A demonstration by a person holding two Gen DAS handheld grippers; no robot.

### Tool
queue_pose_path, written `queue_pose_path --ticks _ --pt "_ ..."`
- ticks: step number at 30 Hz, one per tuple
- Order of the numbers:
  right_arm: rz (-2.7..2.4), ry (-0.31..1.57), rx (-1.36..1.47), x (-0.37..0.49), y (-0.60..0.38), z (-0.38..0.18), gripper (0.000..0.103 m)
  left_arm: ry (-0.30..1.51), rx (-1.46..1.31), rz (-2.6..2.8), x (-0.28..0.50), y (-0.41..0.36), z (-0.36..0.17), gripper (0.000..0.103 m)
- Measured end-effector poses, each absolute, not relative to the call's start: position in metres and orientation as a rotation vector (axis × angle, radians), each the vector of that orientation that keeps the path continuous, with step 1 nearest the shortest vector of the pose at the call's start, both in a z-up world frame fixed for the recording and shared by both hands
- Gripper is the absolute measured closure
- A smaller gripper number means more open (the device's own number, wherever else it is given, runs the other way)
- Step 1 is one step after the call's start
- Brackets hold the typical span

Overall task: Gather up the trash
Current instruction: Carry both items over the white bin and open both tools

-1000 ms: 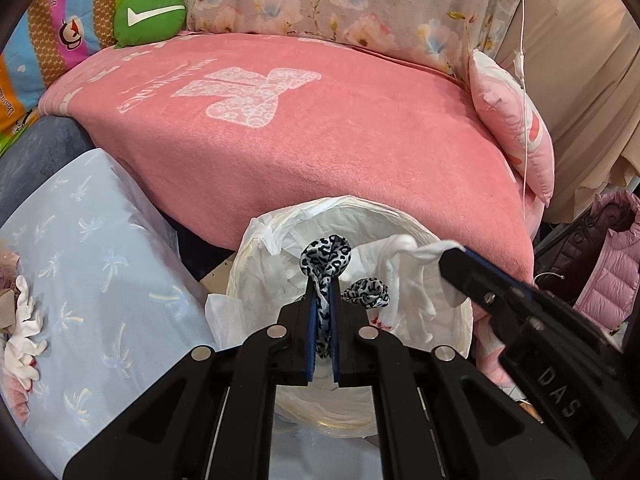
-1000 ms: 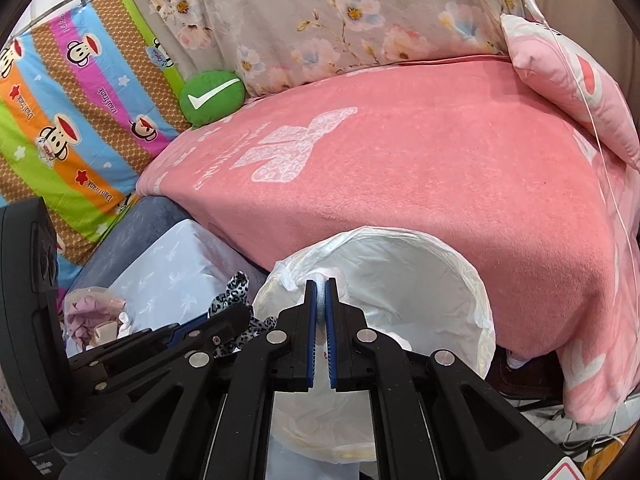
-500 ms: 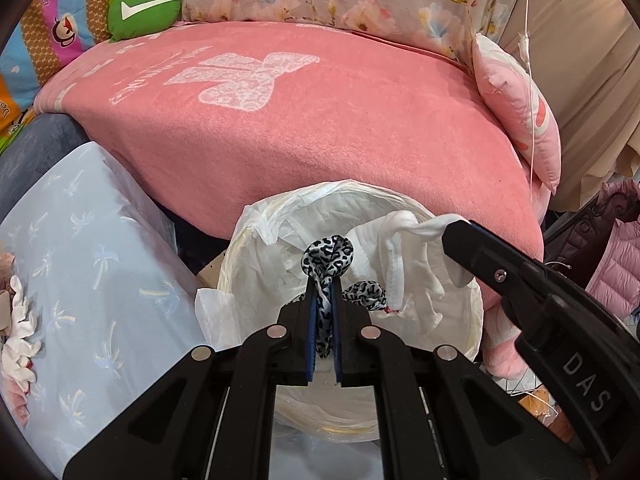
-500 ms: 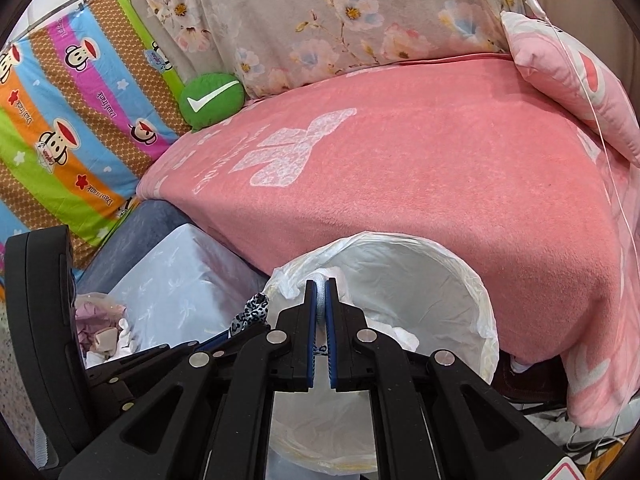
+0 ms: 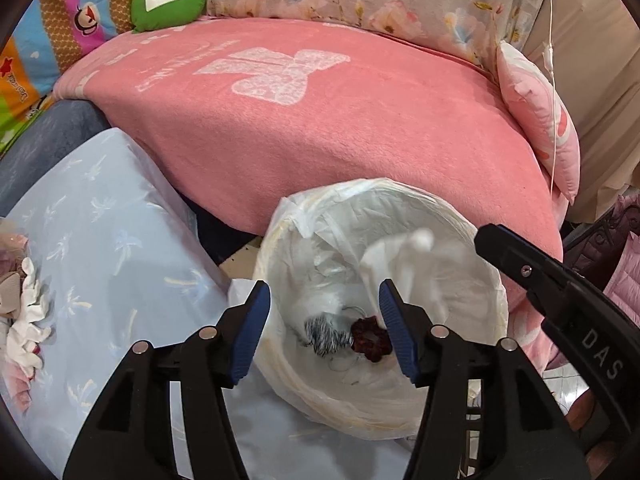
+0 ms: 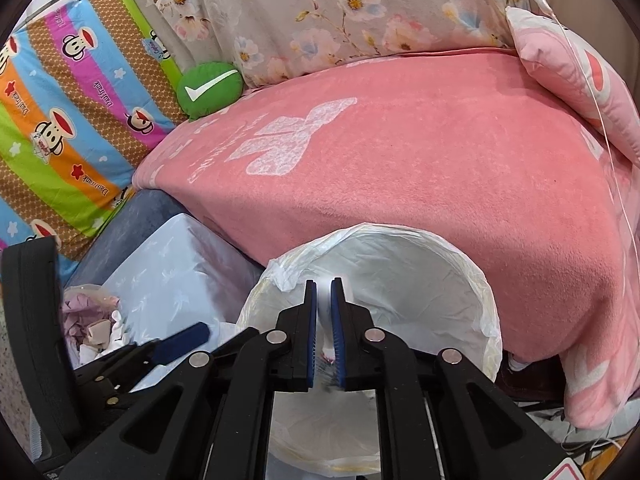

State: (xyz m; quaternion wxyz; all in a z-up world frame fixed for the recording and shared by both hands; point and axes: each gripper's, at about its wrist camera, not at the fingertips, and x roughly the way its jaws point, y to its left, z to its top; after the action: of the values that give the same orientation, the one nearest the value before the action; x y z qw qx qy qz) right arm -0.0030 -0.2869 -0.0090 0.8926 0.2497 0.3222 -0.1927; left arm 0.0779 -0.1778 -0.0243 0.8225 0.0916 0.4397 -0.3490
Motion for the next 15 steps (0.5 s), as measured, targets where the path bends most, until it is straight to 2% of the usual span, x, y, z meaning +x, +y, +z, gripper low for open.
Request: queue_pose_path --ticks 3,6,15 --pt "-0.398 0.673 0.522 -0.001 -0.288 -0.009 0.092 0.935 0.190 -0.721 0.082 -0.172 -0.025 0.045" --pt "-0.406 0.667 0.521 -0.001 -0.287 -0.007 0.080 0.931 0.185 -0.708 0.084 -0.166 -0.026 0.045" --pt "-0.361 0.679 0.504 0.002 -0.268 -0.002 0.073 0.913 0.151 -0.656 0.090 -0.140 -0.020 0.045"
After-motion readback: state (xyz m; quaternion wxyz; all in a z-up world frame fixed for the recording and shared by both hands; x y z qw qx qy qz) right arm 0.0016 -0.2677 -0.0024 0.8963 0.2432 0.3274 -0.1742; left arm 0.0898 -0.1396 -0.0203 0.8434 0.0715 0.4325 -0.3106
